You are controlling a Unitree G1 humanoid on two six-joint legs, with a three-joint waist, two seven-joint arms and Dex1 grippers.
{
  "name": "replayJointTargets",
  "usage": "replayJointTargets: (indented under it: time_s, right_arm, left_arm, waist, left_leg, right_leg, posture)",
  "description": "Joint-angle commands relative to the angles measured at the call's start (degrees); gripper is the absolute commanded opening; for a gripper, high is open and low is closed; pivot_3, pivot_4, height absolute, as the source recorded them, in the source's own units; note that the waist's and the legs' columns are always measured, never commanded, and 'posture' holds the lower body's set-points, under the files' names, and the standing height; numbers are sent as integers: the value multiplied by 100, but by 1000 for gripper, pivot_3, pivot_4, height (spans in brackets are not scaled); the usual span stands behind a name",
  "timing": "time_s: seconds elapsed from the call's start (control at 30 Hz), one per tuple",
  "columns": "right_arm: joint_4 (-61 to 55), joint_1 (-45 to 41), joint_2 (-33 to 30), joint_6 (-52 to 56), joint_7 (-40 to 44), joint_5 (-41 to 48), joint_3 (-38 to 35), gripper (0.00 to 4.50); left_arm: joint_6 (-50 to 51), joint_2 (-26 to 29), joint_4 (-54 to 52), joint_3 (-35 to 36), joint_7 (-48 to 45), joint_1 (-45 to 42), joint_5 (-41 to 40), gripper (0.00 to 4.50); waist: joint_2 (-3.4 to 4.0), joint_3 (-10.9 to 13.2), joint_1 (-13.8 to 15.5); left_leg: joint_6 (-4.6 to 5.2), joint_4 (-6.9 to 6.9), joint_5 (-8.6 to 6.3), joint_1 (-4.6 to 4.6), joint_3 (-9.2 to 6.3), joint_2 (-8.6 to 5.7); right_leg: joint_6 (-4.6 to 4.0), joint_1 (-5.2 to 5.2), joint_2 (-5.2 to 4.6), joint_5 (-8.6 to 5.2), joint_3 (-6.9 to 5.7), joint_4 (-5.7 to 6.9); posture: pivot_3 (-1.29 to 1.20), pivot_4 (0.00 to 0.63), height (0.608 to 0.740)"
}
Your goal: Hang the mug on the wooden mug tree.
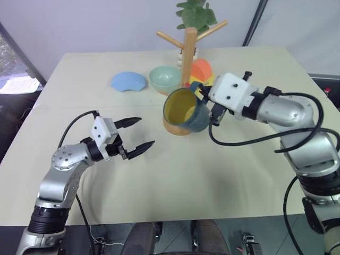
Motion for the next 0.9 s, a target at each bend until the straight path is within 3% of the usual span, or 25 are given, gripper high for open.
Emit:
replayJointTargets:
  time_s: [0.03, 0.7, 0.8, 0.9]
  right_arm:
    - [-117, -254, 60, 57, -52, -141, -62, 12]
    - [527, -587, 518, 84, -157, -883, 469, 12]
    - [622, -631, 581, 17, -165, -940, 456, 1079]
    - [687, -677, 617, -50, -200, -1016, 425, 2601]
  left_arm:
    - [-47, 29, -194, 180, 74, -71, -88, 4500]
    - [537, 27, -799, 537, 567, -409, -820, 4500]
    - [533, 45, -807, 523, 570, -394, -809, 4500]
    - [526, 51, -790, 517, 579, -405, -809, 4500]
  waist:
    - [0, 0, 1]
    - [0, 0, -8]
    - [0, 0, -9]
    - [0, 0, -10]
  left_leg:
    - [0, 1, 0, 0, 0, 0]
    - [-6, 3, 6, 8, 0, 0]
    - [-8, 3, 6, 10, 0, 0]
    - [-9, 3, 7, 15, 0, 0]
  right_leg:
    - [1, 0, 0, 1, 0, 0]
    - [11, 3, 7, 7, 2, 12]
    - [12, 4, 8, 8, 2, 13]
    - [12, 8, 9, 8, 2, 14]
  posture:
    - [0, 150, 740]
    - [0, 150, 740]
    - [0, 150, 740]
    - [0, 150, 740]
